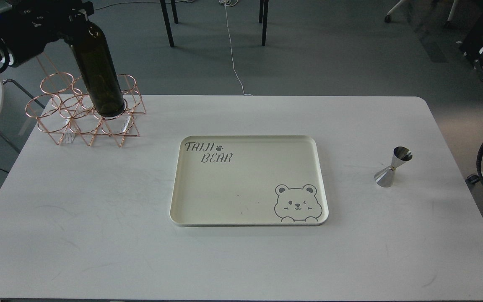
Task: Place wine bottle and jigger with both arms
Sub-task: 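Lower the bottle into a slot of the copper rack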
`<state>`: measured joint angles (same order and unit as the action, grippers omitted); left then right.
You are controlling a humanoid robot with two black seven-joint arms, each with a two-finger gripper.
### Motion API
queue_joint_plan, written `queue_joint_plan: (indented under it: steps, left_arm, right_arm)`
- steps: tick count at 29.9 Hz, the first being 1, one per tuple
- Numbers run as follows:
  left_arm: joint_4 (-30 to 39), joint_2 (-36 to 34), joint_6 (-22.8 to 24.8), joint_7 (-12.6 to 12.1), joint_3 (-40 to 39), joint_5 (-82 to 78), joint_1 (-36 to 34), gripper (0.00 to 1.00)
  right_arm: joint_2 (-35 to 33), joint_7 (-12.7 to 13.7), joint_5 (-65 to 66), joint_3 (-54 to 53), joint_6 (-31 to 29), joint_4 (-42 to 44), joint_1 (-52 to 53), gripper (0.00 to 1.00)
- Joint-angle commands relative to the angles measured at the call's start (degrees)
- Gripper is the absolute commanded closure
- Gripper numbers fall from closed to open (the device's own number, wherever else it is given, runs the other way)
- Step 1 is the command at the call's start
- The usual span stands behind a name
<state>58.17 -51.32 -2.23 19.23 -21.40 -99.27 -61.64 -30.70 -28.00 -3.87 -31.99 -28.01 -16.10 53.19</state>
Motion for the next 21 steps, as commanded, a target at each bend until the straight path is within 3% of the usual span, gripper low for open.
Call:
queue_joint_plan:
  steps: [1,15,21]
  left_arm:
    - [-0.2,0.4,-0.1,0.0,0.1,0.1,0.4,0.92]
    - [-2.3,2.3,-0.7,-0.3,0.0,1.2,7.6,0.89]
    - [-4.2,3.6,-0.7,-0.2,0.0,1.9,8.1,0.83]
  right_arm:
    - [0.0,0.0,0.0,0.0,0.0,0.0,0.0,0.04]
    - [0.0,0.0,0.0,0.0,0.0,-0.1,0.0,0.04]
    - [-0.2,0.0,0.0,0.1,0.0,-0.1,0.1,0.04]
